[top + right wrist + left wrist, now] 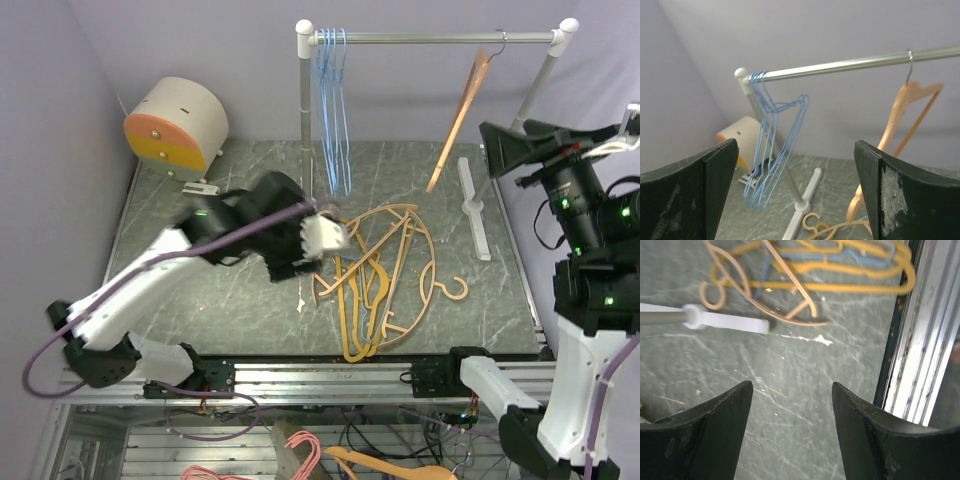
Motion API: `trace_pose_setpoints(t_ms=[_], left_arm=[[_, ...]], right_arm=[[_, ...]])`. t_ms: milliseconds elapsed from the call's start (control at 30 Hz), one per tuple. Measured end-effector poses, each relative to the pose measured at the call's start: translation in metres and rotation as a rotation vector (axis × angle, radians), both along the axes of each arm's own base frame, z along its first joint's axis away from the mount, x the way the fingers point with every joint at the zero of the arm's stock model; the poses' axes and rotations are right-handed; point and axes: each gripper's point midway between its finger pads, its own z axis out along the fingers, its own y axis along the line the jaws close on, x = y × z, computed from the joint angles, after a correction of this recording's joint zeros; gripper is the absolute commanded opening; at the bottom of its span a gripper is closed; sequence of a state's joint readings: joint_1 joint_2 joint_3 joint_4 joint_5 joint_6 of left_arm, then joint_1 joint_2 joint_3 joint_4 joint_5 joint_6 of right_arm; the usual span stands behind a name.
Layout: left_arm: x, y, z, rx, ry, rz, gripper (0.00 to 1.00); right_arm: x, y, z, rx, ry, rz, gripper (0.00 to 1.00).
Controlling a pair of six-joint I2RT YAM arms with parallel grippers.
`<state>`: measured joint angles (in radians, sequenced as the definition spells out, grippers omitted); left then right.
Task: Organize the hangers
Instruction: Place the hanger at the clothesline, then pick up the hanger at the center of the board.
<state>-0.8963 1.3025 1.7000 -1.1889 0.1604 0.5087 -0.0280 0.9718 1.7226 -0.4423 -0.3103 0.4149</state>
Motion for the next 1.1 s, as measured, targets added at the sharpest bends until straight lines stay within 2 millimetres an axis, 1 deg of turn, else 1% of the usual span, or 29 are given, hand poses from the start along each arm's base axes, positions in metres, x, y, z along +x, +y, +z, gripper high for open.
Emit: trace_pose_setpoints(t_ms=[33, 67, 133, 167, 233, 300, 367, 400, 467, 533, 567, 667, 767, 833, 867, 933, 967, 1100], left_arm=[[-0.005, -0.009, -0.024, 0.07, 0.023, -0.027, 0.75], [-0.008, -0.017, -0.042, 0.13, 0.031, -0.043, 0.75], [-0.016, -0.036, -0.07, 0.214, 0.041, -0.086, 0.76], [-0.02, -0.048, -0.078, 0.234, 0.035, -0.108, 0.76], [-0.027, -0.071, -0.086, 0.238, 0.005, -0.141, 0.76], [-0.033, -0.092, -0.091, 0.224, -0.017, -0.162, 0.76], [-0.037, -0.117, -0.098, 0.202, -0.015, -0.169, 0.76], [-0.036, -0.126, -0.102, 0.194, -0.009, -0.161, 0.76], [-0.024, -0.151, -0.113, 0.163, 0.026, -0.115, 0.76], [-0.004, -0.169, -0.127, 0.137, 0.078, -0.059, 0.75], [0.011, -0.176, -0.138, 0.126, 0.11, -0.021, 0.76], [0.045, -0.18, -0.17, 0.132, 0.174, 0.067, 0.76], [0.072, -0.178, -0.201, 0.148, 0.261, 0.122, 0.74], [0.086, -0.18, -0.215, 0.141, 0.311, 0.134, 0.74], [0.091, -0.182, -0.22, 0.137, 0.33, 0.137, 0.74], [0.098, -0.183, -0.226, 0.127, 0.357, 0.146, 0.73], [0.098, -0.184, -0.227, 0.124, 0.369, 0.145, 0.73], [0.092, -0.202, -0.216, 0.07, 0.403, 0.129, 0.71]], right_arm=[[-0.007, 0.004, -0.003, 0.0, -0.016, 0.021, 1.0], [-0.013, 0.007, -0.007, -0.002, -0.026, 0.038, 1.0], [-0.023, 0.009, -0.017, -0.004, -0.034, 0.053, 1.0], [-0.028, 0.01, -0.022, -0.006, -0.035, 0.054, 1.0], [-0.037, 0.01, -0.028, -0.01, -0.041, 0.051, 1.0], [-0.049, 0.007, -0.027, -0.019, -0.066, 0.033, 1.0], [-0.06, 0.004, -0.023, -0.024, -0.097, 0.012, 1.0], [-0.066, 0.001, -0.02, -0.027, -0.113, -0.005, 1.0], [-0.074, -0.003, -0.018, -0.029, -0.136, -0.035, 1.0], [-0.079, -0.007, -0.021, -0.031, -0.145, -0.062, 1.0], [-0.079, -0.009, -0.024, -0.033, -0.143, -0.069, 1.0], [-0.072, -0.007, -0.044, -0.044, -0.108, -0.06, 1.0], [-0.054, -0.002, -0.074, -0.057, -0.039, -0.025, 1.0], [-0.042, 0.001, -0.096, -0.063, 0.011, -0.002, 1.0], [-0.039, 0.002, -0.103, -0.064, 0.028, 0.004, 1.0], [-0.032, 0.004, -0.116, -0.069, 0.053, 0.017, 1.0], [-0.03, 0.004, -0.119, -0.07, 0.056, 0.017, 1.0], [-0.024, 0.001, -0.121, -0.063, 0.034, 0.0, 1.0]])
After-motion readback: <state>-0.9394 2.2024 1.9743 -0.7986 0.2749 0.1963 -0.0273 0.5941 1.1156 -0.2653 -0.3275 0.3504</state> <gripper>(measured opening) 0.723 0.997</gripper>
